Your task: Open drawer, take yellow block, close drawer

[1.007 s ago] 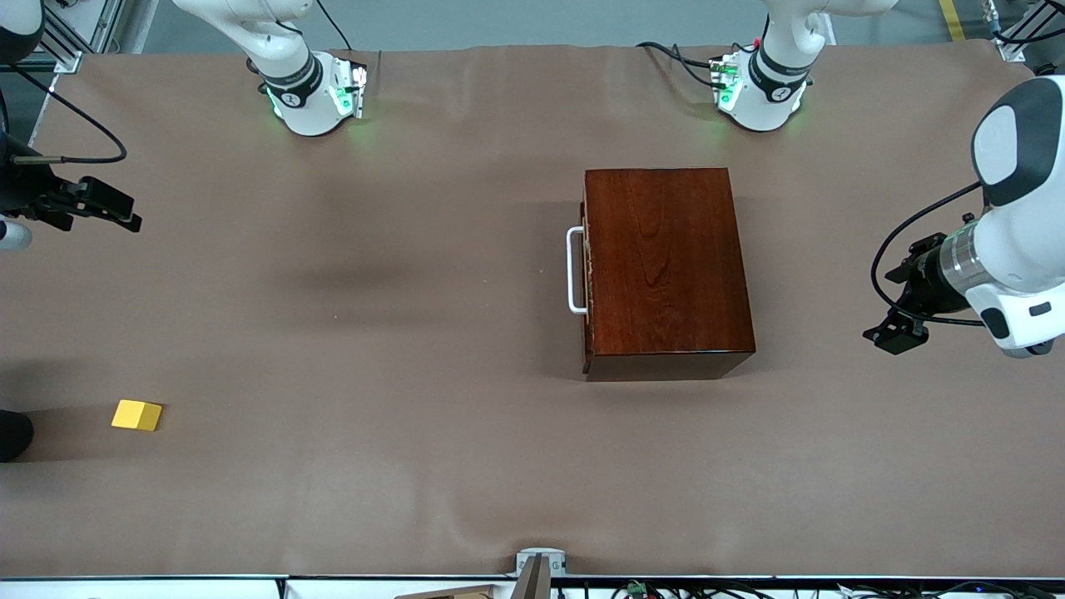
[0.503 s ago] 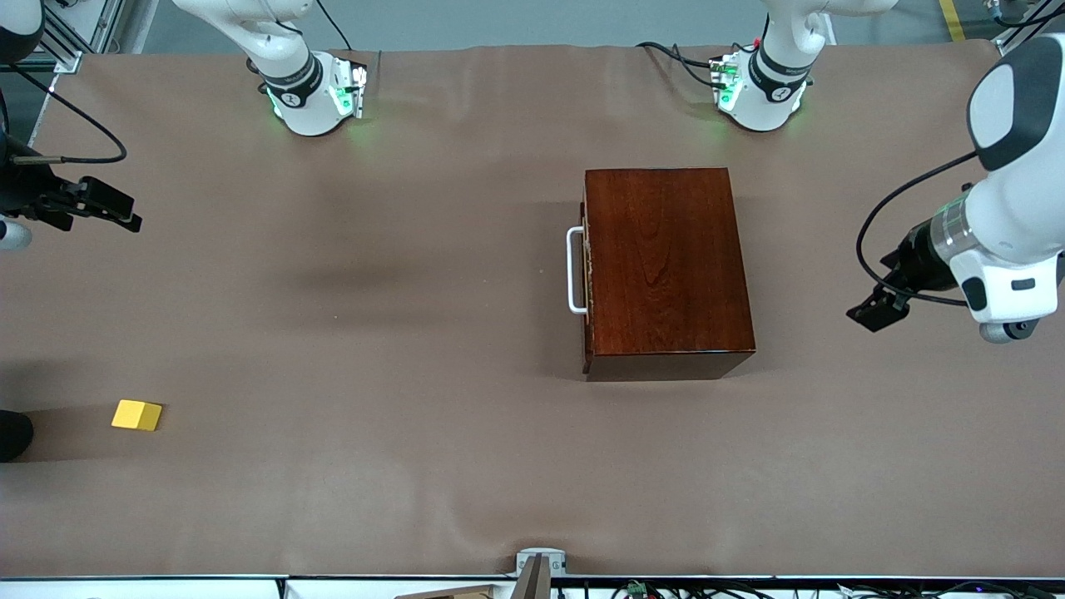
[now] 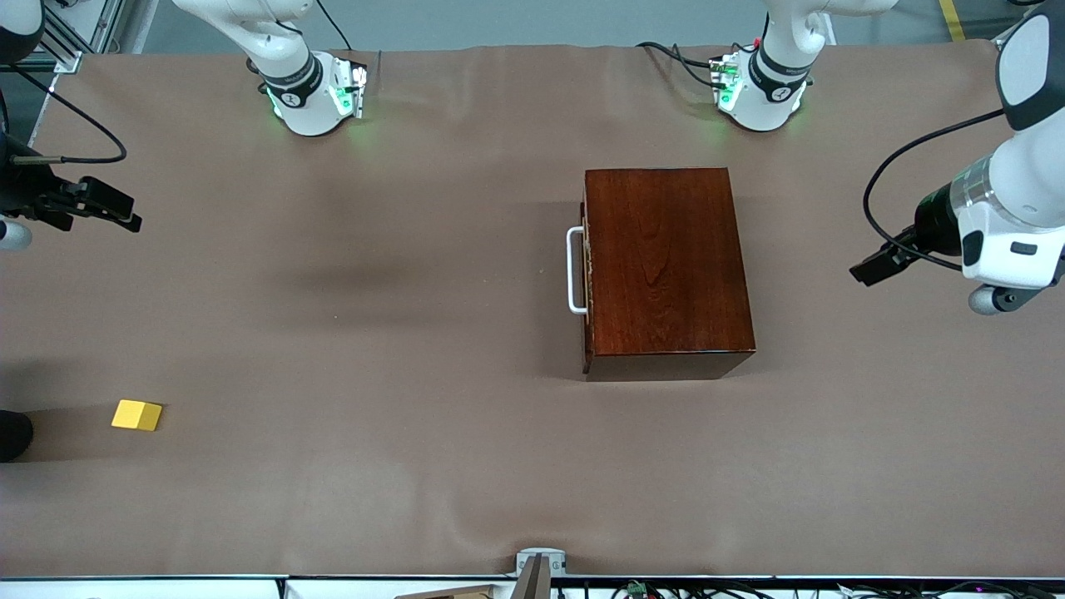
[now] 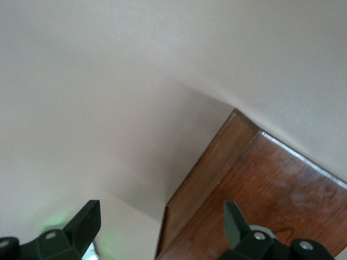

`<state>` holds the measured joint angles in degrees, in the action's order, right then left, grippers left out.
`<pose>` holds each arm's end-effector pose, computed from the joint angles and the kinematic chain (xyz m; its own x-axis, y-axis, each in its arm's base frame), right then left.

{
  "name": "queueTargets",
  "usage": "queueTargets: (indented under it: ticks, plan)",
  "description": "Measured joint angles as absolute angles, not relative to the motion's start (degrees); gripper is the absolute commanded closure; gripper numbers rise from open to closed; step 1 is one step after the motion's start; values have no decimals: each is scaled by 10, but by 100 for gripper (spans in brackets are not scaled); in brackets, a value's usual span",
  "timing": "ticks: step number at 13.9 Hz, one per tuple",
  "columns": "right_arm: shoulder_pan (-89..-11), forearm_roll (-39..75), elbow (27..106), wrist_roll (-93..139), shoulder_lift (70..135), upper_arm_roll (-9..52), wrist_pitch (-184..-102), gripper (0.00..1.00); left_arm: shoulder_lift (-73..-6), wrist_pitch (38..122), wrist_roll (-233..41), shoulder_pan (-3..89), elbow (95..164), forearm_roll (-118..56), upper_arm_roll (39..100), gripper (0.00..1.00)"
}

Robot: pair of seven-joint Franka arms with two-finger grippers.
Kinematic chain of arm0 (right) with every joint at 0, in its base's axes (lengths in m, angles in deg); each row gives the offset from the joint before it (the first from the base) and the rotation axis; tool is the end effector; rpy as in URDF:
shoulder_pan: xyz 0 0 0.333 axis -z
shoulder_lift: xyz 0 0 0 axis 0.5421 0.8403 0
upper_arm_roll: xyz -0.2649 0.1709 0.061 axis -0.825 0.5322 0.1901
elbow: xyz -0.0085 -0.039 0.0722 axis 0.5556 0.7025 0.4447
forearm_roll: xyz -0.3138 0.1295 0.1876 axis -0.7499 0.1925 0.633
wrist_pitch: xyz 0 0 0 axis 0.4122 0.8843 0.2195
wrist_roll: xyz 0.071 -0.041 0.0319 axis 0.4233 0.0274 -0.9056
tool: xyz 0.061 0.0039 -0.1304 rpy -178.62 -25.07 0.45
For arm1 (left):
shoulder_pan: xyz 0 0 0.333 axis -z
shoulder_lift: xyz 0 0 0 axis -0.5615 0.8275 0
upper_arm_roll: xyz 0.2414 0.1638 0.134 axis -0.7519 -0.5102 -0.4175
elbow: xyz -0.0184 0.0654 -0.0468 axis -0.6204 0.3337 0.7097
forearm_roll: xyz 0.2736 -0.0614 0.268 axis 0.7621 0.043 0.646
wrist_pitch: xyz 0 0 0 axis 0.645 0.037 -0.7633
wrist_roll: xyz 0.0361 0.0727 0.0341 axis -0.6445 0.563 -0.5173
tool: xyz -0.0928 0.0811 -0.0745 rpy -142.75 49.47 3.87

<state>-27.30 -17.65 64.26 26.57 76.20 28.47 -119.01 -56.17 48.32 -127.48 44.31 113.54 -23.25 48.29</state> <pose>0.5301 -0.0343 0.5646 0.9979 -0.0415 -0.0488 -0.0423 -0.9990 -0.0164 0.5781 -0.0783 0.5483 0.8512 0.5123 -0.1143 0.5083 -0.8588 -0.0644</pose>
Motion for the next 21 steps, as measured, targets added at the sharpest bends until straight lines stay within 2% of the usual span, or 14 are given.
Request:
queueTargets:
  ticks: [7,21]
  plan:
    - [-273,-177,643,266,762,285,-1191,0,-584,456,-1245,444,1137,-232,484,0]
    - [-273,-177,643,266,762,284,-1192,0,-589,453,-1232,445,1140,-232,505,0]
